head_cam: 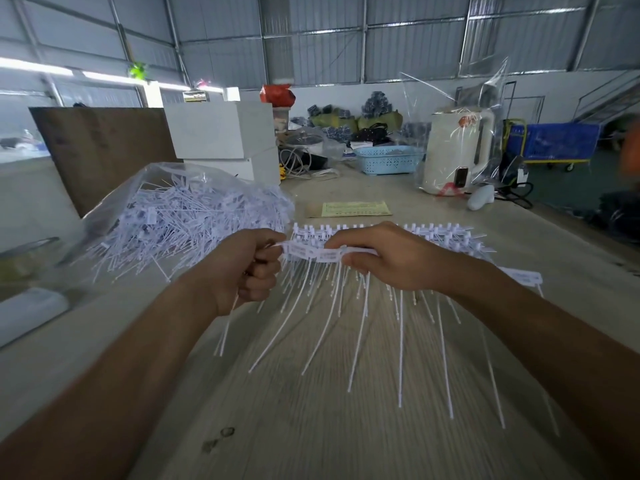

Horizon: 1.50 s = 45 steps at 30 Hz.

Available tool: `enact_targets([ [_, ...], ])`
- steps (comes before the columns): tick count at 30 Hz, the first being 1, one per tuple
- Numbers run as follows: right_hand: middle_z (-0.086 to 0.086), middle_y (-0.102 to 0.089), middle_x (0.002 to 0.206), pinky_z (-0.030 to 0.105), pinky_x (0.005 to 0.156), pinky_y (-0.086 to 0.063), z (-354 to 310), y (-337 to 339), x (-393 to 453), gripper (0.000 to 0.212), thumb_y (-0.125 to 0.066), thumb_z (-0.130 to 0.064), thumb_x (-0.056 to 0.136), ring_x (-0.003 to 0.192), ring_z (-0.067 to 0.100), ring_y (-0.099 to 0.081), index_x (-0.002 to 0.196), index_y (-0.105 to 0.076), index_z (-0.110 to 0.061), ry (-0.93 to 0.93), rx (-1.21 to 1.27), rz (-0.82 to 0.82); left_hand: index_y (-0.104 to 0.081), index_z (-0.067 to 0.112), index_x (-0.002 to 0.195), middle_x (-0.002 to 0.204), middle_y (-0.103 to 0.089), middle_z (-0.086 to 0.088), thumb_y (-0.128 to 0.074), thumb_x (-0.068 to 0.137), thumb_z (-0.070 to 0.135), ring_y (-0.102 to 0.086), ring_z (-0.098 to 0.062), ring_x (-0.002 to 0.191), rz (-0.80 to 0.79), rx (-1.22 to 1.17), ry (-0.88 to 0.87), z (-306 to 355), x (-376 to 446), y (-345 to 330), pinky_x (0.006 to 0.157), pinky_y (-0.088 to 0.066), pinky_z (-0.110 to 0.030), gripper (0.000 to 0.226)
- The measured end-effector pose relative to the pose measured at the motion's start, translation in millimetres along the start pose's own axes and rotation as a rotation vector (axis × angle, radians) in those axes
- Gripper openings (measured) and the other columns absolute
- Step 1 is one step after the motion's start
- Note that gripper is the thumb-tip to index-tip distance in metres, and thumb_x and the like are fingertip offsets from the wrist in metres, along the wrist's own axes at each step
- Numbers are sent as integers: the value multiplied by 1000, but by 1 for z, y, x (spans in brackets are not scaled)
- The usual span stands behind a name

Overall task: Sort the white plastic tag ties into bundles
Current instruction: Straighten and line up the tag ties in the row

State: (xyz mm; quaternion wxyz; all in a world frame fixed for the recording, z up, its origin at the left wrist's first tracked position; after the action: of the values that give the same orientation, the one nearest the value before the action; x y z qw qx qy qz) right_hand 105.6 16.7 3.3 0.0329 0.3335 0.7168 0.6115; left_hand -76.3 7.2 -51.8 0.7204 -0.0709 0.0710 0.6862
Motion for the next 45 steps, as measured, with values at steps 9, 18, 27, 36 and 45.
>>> enact_targets([
  [9, -3, -62, 73, 35, 60, -46, 23, 6, -14, 19, -53, -15, 103, 60, 13, -55, 96, -56, -32, -87, 130, 36, -29, 24, 54, 46, -19, 7, -44, 103, 36, -14, -9, 35, 194, -56, -250, 29, -5, 41, 40, -9, -16, 53],
  [18, 1, -62, 71, 29, 55, -51, 29, -24, -11, 17, -55, -18, 102, 60, 13, -58, 107, -58, -34, -182, 461, 80, -71, 18, 76, 48, -35, 10, -32, 97, 68, -28, -8, 41, 159, 371, -339, 4, 5, -38, 39, -22, -17, 66],
  [27, 10, -66, 79, 42, 61, -59, 21, -32, -10, 11, -58, -17, 100, 70, 28, -67, 110, -60, -21, -190, 471, 109, -60, 12, 63, 45, -40, 6, -43, 89, 70, -34, -9, 38, 240, 427, -504, 18, -11, -43, 44, -28, -23, 65],
  [36, -1, -64, 73, 44, 62, -58, 18, -38, -9, 17, -53, -20, 102, 55, 15, -64, 118, -60, -17, -240, 386, 124, -41, 26, 45, 43, -33, 8, -47, 101, 48, -29, -7, 37, 246, 422, -556, 19, -9, -44, 48, -22, -25, 60],
  [45, 11, -67, 71, 42, 63, -55, 21, -34, -8, 31, -57, -30, 100, 63, 23, -67, 85, -67, -5, -302, 305, 172, -48, 23, 47, 44, -40, 4, -45, 104, 43, -32, -12, 38, 235, 376, -559, 21, -15, -45, 42, -28, -22, 61],
])
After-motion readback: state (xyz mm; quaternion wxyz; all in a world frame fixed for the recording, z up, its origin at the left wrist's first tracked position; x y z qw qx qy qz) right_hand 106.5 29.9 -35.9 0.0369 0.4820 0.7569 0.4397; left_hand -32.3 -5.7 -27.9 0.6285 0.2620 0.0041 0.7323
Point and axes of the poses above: each hand's wrist, its own x-axis towards the middle knuckle, its own y-axis out of the back of the hand, z = x × y, the point moved 8 cm from there along x, towards the middle knuckle
